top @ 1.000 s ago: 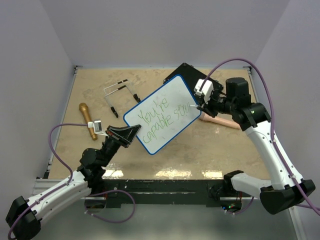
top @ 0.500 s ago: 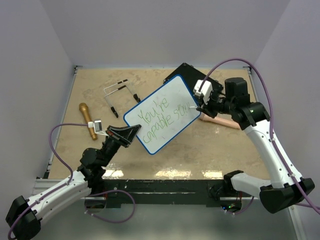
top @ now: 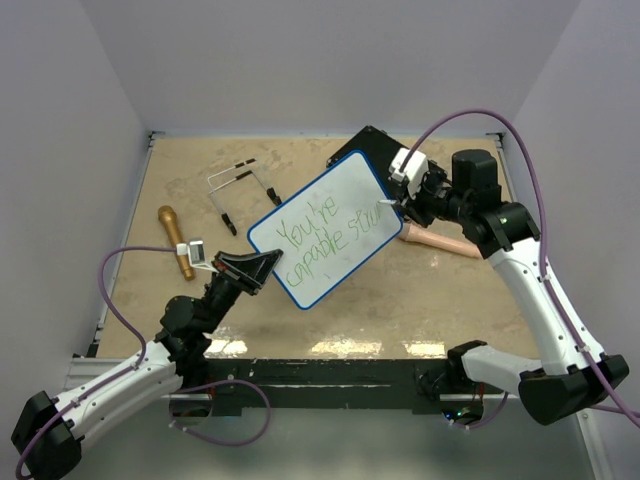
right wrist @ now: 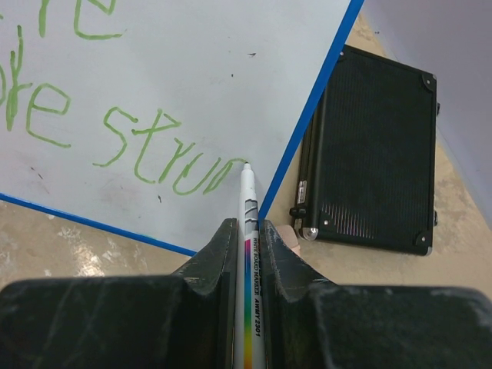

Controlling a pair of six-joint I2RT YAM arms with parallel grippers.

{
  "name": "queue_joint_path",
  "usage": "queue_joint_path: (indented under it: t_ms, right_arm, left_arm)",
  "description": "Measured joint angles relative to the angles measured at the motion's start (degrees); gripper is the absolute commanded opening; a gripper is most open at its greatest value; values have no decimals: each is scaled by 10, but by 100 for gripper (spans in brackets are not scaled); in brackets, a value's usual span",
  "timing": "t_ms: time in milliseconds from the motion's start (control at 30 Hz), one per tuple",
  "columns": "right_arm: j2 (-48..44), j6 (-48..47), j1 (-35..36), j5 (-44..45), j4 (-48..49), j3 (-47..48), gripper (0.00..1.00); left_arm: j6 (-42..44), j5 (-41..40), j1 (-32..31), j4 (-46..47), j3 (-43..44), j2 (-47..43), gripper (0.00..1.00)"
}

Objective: Write a sentence on the whiteboard

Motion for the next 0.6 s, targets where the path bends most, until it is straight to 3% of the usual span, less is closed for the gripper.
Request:
queue_joint_path:
  t_ms: [600]
  right_arm:
    - [0,-30,0,2,-54,0,0]
  left_arm:
    - [0,-1,0,0,0,0,0]
